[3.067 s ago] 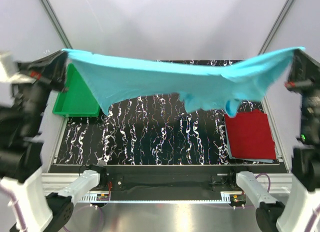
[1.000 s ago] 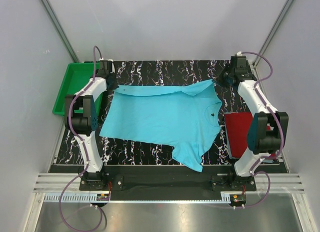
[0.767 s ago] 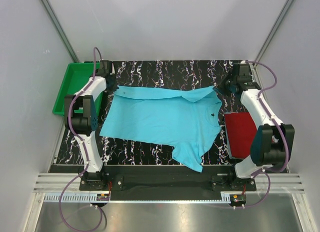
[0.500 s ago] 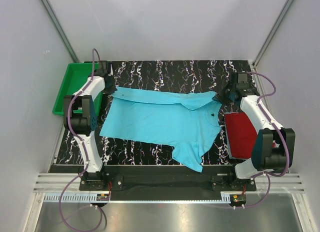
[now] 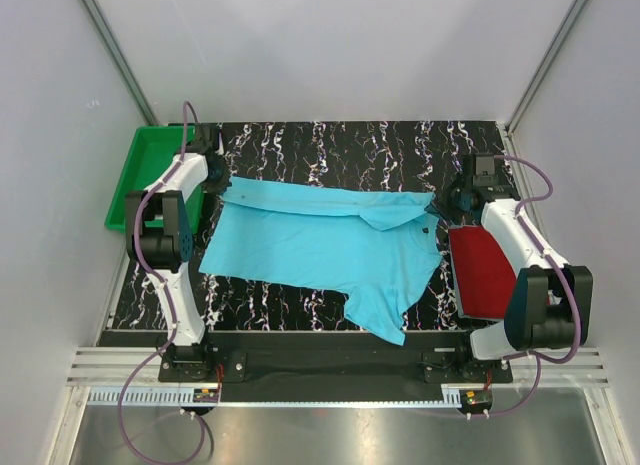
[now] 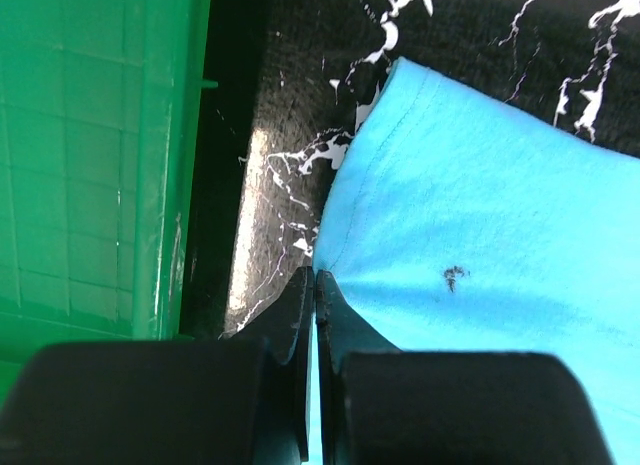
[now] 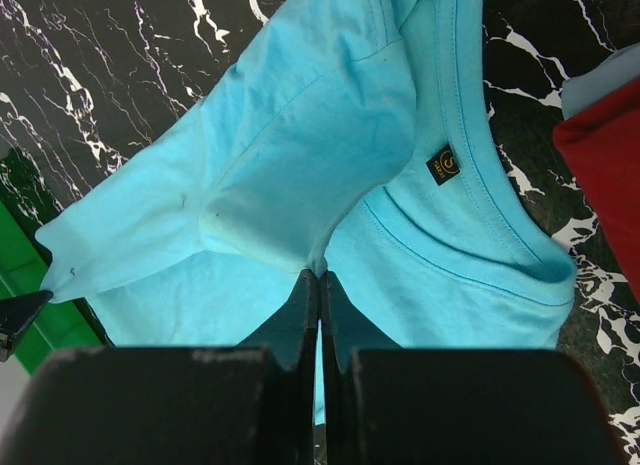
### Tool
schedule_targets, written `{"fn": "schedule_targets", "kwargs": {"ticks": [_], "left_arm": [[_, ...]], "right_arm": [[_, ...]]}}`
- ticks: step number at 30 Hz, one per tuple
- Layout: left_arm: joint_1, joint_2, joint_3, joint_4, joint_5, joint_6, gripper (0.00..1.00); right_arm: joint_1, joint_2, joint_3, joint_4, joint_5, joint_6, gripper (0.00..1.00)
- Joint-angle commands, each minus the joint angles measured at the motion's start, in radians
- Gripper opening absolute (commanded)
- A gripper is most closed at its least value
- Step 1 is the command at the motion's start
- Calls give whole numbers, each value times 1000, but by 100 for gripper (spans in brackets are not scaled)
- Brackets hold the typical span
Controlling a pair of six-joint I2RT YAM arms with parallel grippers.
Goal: Fold and stack the t-shirts
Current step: Fold the tshirt
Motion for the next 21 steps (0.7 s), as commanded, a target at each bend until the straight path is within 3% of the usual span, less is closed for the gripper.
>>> {"fn": "schedule_targets", "kwargs": {"ticks": [1, 21], "left_arm": [[6, -42, -4, -2, -12, 10, 0], [6, -21, 16, -50, -55, 14, 0]], "right_arm": [[5, -6, 0, 3, 0, -14, 0], [11, -46, -92, -3, -49, -4, 0]]}}
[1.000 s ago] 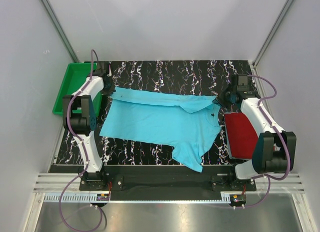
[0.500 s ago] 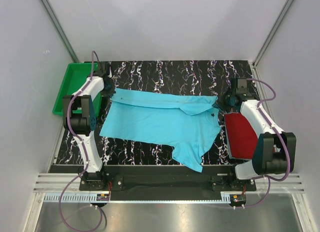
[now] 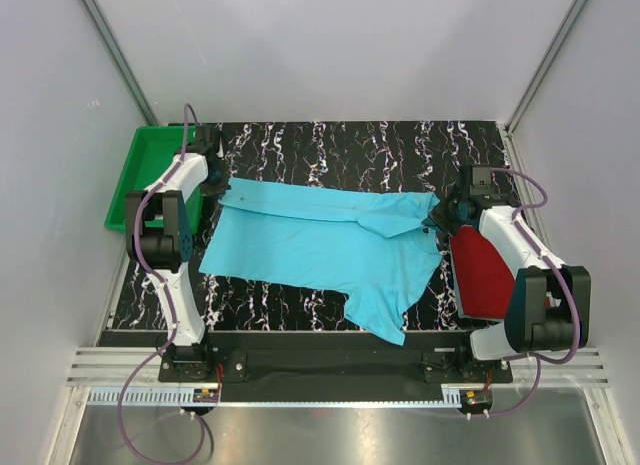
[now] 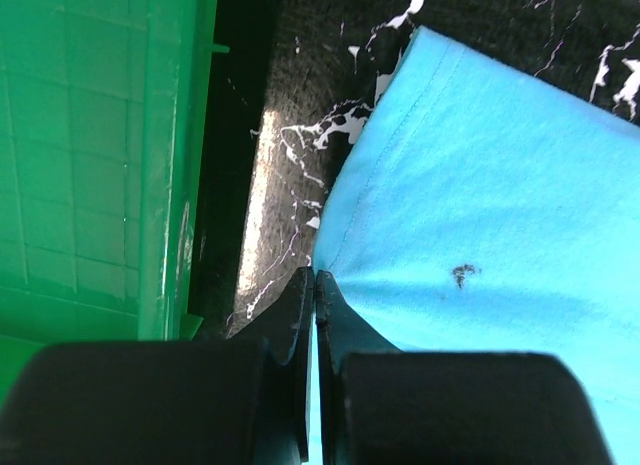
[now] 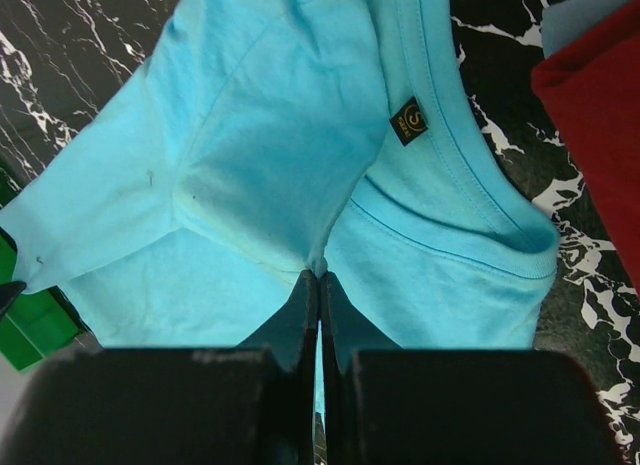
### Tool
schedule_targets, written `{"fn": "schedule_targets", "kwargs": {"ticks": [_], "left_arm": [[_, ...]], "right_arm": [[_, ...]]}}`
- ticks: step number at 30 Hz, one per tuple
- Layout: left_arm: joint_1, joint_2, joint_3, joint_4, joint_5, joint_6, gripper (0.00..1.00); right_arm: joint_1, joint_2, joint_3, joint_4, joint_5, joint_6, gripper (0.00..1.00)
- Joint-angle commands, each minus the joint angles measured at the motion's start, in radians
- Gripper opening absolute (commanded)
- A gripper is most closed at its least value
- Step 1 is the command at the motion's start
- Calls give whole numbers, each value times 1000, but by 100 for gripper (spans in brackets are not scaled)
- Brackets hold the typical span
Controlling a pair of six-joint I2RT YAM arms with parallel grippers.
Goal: Fold and stack the t-shirts
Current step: Fold the tshirt
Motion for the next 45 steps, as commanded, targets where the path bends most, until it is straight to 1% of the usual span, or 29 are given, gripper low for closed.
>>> {"fn": "schedule_targets", "kwargs": {"ticks": [1, 14, 18, 23, 25, 29, 32, 33, 35, 37, 38, 39, 40, 41, 42, 44, 45], "left_arm": [[6, -21, 20, -4, -35, 15, 0], [6, 33, 65, -17, -23, 15, 0], [6, 34, 51, -20, -26, 15, 6], [6, 47, 51, -22, -26, 23, 6], [6, 48, 53, -22, -19, 23, 6], [6, 44, 65, -24, -12, 20, 0], [6, 27, 88, -25, 12, 8, 0], [6, 21, 99, -25, 27, 2, 0], [6, 24, 161, -24, 53, -18, 0], [7, 37, 215, -19, 98, -35, 0], [6, 56, 273, -13, 110, -51, 0], [6, 69, 299, -7, 129, -58, 0], [6, 82, 347, -1, 133, -64, 0], [6, 93, 365, 18, 133, -75, 0], [6, 117, 379, 33, 133, -80, 0], [6, 148, 418, 74, 136, -106, 0], [25, 172, 425, 91, 177, -118, 0]], "right_arm": [[8, -41, -16, -3, -23, -3, 0], [12, -56, -38, -8, -42, 1, 1], [10, -58, -46, -11, -39, 3, 1], [10, -50, -49, -9, -42, 1, 1], [10, -46, -46, -9, -40, 0, 1], [10, -36, -33, -9, -29, -3, 2], [10, -24, 20, -9, 3, -13, 1], [10, -4, 67, -6, 13, -17, 1], [12, 23, 132, -3, 41, -31, 0], [10, 83, 242, 0, 82, -54, 0], [8, 106, 282, 0, 93, -65, 0], [7, 158, 366, 0, 99, -72, 0], [7, 189, 413, 1, 104, -82, 0], [10, 221, 459, 0, 104, -104, 0], [7, 279, 544, -2, 103, -112, 0], [8, 335, 618, 0, 112, -131, 0], [7, 385, 682, -2, 112, -141, 0]]}}
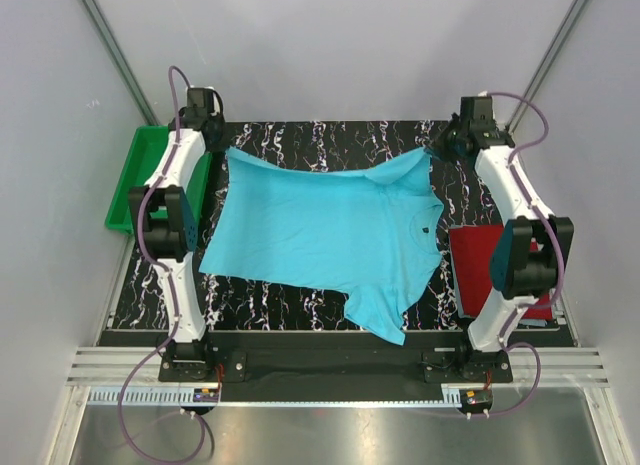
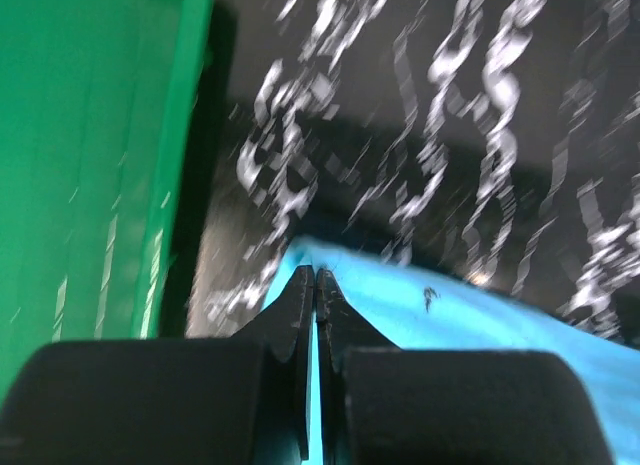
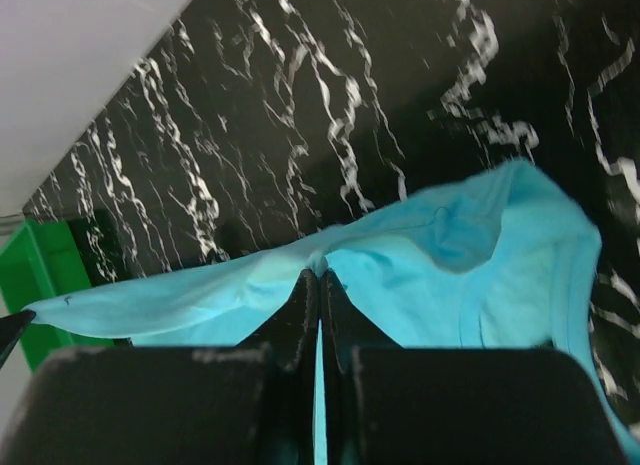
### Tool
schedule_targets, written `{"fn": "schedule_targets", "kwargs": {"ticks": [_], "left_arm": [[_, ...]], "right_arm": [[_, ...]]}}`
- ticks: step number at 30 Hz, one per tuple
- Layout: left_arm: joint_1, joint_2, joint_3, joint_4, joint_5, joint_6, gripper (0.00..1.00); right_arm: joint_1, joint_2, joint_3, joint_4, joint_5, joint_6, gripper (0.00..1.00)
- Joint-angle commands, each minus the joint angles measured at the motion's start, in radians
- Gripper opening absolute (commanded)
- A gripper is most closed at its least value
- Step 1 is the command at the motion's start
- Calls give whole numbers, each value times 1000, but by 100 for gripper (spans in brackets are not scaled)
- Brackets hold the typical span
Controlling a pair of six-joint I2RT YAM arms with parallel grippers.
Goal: Fold and stack the t-shirts
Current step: Fold the tshirt
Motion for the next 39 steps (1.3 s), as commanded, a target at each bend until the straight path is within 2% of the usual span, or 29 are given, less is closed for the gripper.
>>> {"fn": "schedule_targets", "kwargs": {"ticks": [1, 6, 10, 13, 20, 24, 27, 32, 39], "left_arm": [[28, 78, 58, 101, 87, -60, 0], [30, 147, 69, 225, 147, -117, 0], [33, 190, 78, 271, 173, -128, 0], [37, 166, 61, 271, 187, -123, 0], [48, 46, -34, 190, 156, -82, 0], [50, -32, -152, 158, 135, -51, 0], [54, -60, -175, 75, 104, -37, 0], [65, -61, -151, -20, 53, -8, 0], [70, -20, -170, -72, 53, -16, 0]], "right_arm": [[1, 100, 154, 5, 47, -66, 0], [-2, 201, 274, 7, 53, -125, 0], [-2, 224, 292, 5, 18, -132, 0], [-2, 195, 262, 1, -2, -112, 0], [-2, 5, 76, -31, -8, -50, 0], [-2, -92, -22, -56, -2, -23, 0], [-2, -153, -96, -70, -31, 7, 0], [-2, -245, -238, -70, -41, 23, 0], [4, -265, -344, -68, -71, 26, 0]]}}
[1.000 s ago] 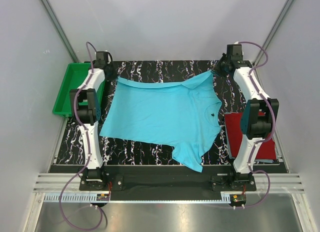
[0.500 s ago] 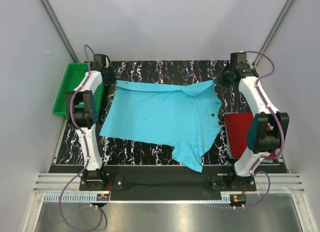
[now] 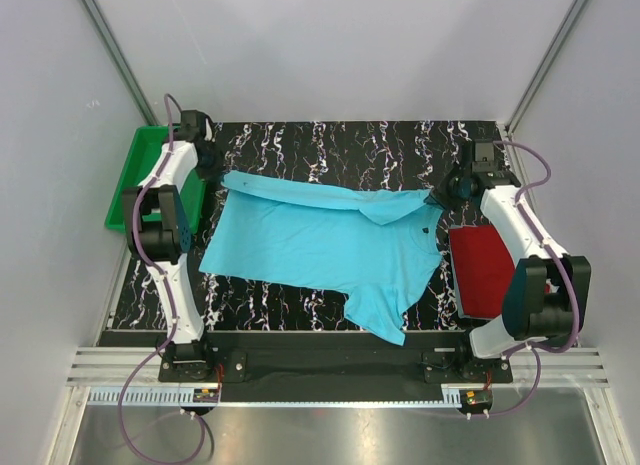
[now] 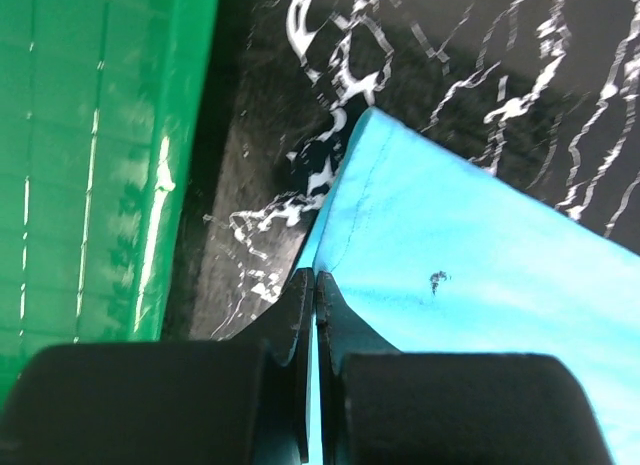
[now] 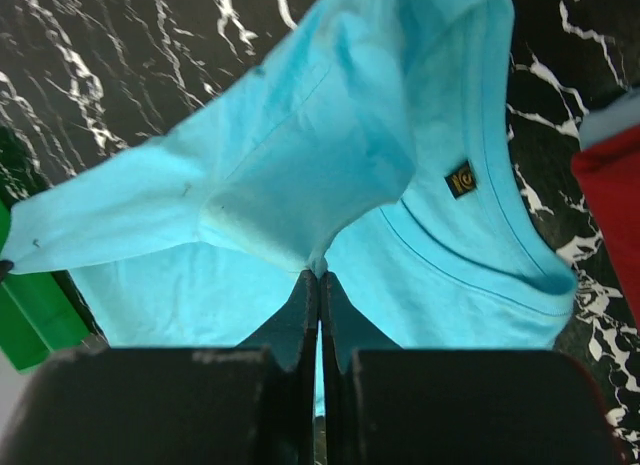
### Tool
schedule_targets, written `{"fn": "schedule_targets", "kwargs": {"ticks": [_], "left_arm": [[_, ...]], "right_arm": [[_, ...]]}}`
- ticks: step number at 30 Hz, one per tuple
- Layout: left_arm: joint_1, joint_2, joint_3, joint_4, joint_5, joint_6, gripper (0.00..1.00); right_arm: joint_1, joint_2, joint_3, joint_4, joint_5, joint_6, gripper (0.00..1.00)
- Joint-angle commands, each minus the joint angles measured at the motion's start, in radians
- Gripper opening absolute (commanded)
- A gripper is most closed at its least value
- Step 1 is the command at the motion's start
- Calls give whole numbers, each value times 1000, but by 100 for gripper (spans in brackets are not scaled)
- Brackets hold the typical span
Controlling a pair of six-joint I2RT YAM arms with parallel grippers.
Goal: Fold and stack the t-shirts
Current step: Fold the tshirt
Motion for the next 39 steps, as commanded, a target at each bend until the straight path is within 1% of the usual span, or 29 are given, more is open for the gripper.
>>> {"fn": "schedule_targets", "kwargs": {"ticks": [1, 11, 17, 22, 24, 26, 27, 28, 29, 31, 32, 33, 34, 36, 37, 39], "left_arm": [[9, -2, -10, -23, -31, 12, 0], [8, 23, -54, -31, -41, 20, 0], [9, 33, -65, -35, -50, 32, 0], [9, 35, -67, -46, -50, 38, 4], [9, 32, -65, -57, -50, 38, 8], [6, 24, -70, -70, -80, 34, 16], [8, 15, -77, -83, -85, 29, 23], [6, 3, -88, -87, -102, 26, 26], [6, -11, -105, -90, -102, 20, 30], [5, -72, -119, -101, -90, 0, 36], [3, -101, -134, -100, -73, -9, 39], [-1, -135, -136, -97, -70, -29, 42], [-11, -149, -133, -92, -59, -35, 43], [-20, -154, -119, -66, -18, -54, 44], [-30, -146, -91, -61, 5, -55, 45], [-43, -123, -62, -60, 19, -69, 45]], "right_arm": [[4, -36, -33, 2, -24, 15, 0], [10, -71, -110, 7, -36, 30, 0], [26, -65, -150, 10, -41, 47, 0], [32, -52, -193, 13, -50, 70, 0], [32, -43, -205, 13, -60, 81, 1], [32, -32, -227, 10, -79, 82, 8], [29, -29, -236, 7, -92, 81, 13], [27, -26, -250, 1, -113, 47, 18], [24, -22, -253, -12, -142, 18, 30], [20, -34, -238, -27, -136, -80, 44], [17, -37, -227, -27, -113, -109, 59], [15, -39, -206, -26, -97, -145, 64], [12, -19, -146, -18, -83, -159, 69], [12, 27, -74, -6, -47, -201, 76], [7, 96, 7, -6, -35, -212, 76], [-3, 168, 84, -7, -17, -226, 76]]}}
